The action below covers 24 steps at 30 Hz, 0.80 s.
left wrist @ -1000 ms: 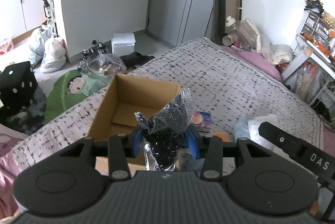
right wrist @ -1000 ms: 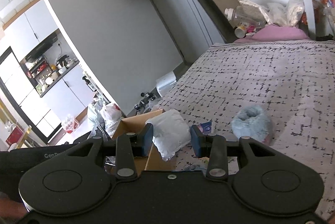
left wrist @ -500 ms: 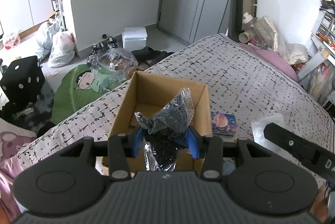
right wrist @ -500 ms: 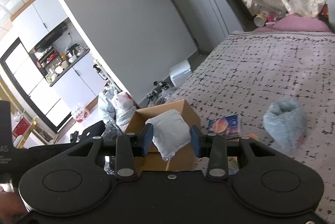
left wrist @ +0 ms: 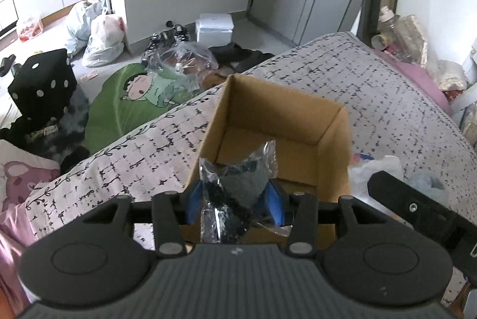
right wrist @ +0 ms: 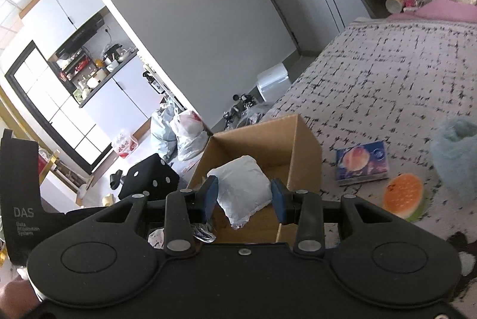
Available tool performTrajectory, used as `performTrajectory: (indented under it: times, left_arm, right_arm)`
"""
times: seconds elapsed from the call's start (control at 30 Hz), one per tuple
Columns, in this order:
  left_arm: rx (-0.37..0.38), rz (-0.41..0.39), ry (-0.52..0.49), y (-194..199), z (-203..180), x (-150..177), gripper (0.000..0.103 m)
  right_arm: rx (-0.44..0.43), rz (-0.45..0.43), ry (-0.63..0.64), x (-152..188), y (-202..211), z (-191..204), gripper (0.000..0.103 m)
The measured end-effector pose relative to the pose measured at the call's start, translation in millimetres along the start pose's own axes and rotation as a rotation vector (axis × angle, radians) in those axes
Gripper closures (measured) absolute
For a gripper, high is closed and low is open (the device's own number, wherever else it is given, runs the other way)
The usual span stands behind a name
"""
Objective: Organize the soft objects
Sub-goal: 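Carry the black bag with the left tool into the box while the right tool carries the white tissue there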
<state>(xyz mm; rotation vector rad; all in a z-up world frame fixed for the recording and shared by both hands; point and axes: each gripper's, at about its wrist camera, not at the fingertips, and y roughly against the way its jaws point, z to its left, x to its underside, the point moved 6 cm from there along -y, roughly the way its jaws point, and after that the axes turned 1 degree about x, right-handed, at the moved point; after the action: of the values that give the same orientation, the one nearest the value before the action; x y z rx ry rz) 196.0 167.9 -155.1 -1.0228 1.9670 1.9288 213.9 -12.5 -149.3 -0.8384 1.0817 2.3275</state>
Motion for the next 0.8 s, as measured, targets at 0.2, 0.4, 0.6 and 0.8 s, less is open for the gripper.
performTrajectory:
  times: [0.2,0.4,0.6,0.8]
  left_arm:
    - [-0.003,0.002,0.026,4.9,8.5,-3.8,0.052]
    - [-0.021,0.008,0.028,8.5,12.6,-0.2,0.045]
    - [-0.041,0.014,0.049,7.6,14.9,3.9,0.030]
    - [-0.038,0.008,0.030,13.2,7.1,6.4,0.020]
  right_arm:
    - [-0.008,0.042,-0.008,7.4,-12.5,4.0,0.065]
    - [-0.024,0.052,0.022,16.2,-16.4,10.9,0.061]
    - [0.044,0.059,0.058,14.2,-8.8,7.8,0.048]
    - [0.075,0.033,0.046,4.7,22.4,-3.8,0.031]
